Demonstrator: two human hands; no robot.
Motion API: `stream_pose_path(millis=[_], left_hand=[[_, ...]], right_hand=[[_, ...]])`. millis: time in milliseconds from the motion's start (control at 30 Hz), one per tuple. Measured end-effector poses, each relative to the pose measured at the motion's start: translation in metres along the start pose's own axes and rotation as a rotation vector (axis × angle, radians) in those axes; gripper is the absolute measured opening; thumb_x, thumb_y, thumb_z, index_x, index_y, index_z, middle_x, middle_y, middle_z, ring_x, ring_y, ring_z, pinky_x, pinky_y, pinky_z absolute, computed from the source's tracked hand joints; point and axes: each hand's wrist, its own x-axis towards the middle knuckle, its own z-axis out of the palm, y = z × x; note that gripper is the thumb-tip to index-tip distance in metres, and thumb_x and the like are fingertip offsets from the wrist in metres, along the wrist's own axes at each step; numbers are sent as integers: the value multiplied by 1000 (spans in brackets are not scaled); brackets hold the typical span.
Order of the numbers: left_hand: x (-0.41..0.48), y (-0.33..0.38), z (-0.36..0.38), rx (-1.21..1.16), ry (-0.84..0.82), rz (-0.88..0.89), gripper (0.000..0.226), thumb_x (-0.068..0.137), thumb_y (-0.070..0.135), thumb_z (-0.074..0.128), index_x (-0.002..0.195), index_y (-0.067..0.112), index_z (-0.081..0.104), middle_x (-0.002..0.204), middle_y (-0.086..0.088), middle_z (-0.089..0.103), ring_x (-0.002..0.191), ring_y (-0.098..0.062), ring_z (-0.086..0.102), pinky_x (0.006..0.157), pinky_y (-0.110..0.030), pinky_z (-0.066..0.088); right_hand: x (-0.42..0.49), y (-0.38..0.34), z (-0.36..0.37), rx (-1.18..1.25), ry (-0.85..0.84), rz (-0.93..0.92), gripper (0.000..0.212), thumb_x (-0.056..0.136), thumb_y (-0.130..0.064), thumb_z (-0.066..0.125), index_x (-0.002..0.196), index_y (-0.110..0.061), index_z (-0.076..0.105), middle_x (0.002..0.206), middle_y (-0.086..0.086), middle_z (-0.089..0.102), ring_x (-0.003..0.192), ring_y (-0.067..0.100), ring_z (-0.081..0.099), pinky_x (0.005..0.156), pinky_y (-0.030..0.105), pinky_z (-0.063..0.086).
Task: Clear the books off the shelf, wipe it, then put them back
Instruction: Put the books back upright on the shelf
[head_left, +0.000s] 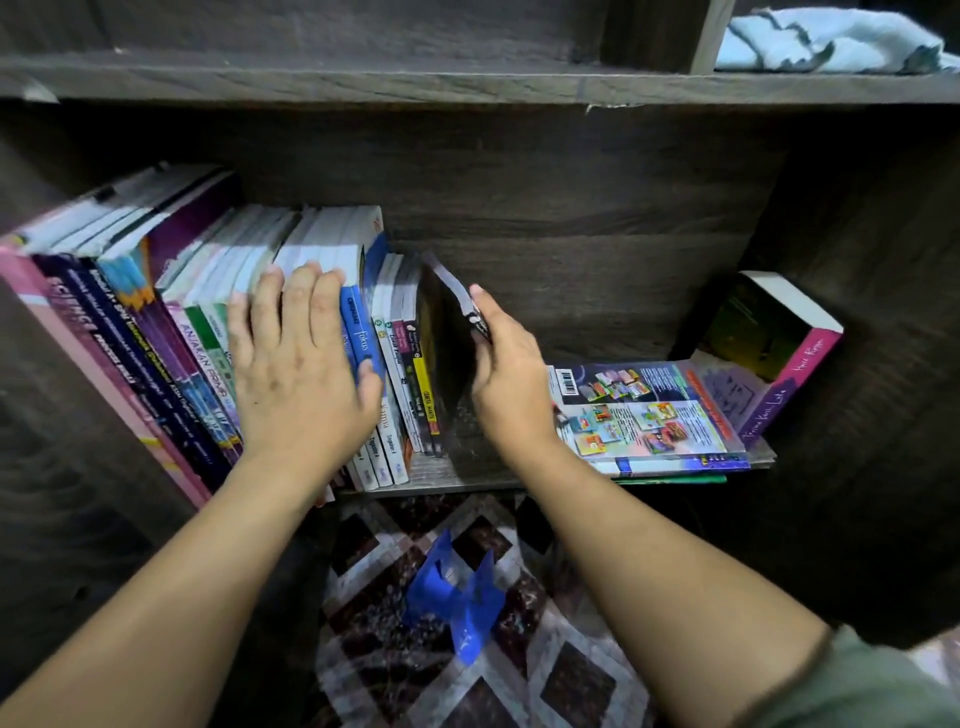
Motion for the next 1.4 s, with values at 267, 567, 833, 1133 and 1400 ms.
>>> stream_pose_path(millis=[267,567,833,1133,1400], left_hand=[[-3,-10,-4,35,-31,60,88,75,29,67,149,6,24,152,-13,29,143,-34,19,119,-49,8],[-3,-9,-5,35,-27,50,89,76,32,67,149,7,23,153,-13,28,144,-32,17,120,-47,5],[-1,-6,-5,33,-27,32,89,74,31,67,147,6,24,151,-14,29,143,-33,17,118,-46,2],[1,-4,-2,43,-30,18,89,71,31,69,145,5,27,149,-16,31,141,-36,20,118,-49,5],[2,0,0,42,-32,-2,90,70,34,70,144,5,27,146,-16,30,139,-36,21,117,-50,5]], right_hand=[[-21,-17,34,216,-382,195,54,102,-18,44,152,-25,25,154,0,35,140,15,35,114,31,30],[-7,-11,-6,-683,-882,57,87,89,-72,29,153,-28,-11,158,7,24,144,30,24,115,57,18],[-25,40,-72,-1112,-1080,274,91,88,-57,56,153,-34,-2,161,13,1,145,43,7,113,61,12],[-26,78,-130,-1105,-1052,340,99,70,-90,29,152,-43,-3,162,7,0,145,42,9,113,60,13],[-27,98,-166,-1046,-884,768,103,60,-97,22,147,-52,-9,161,10,-9,139,51,19,106,67,26]])
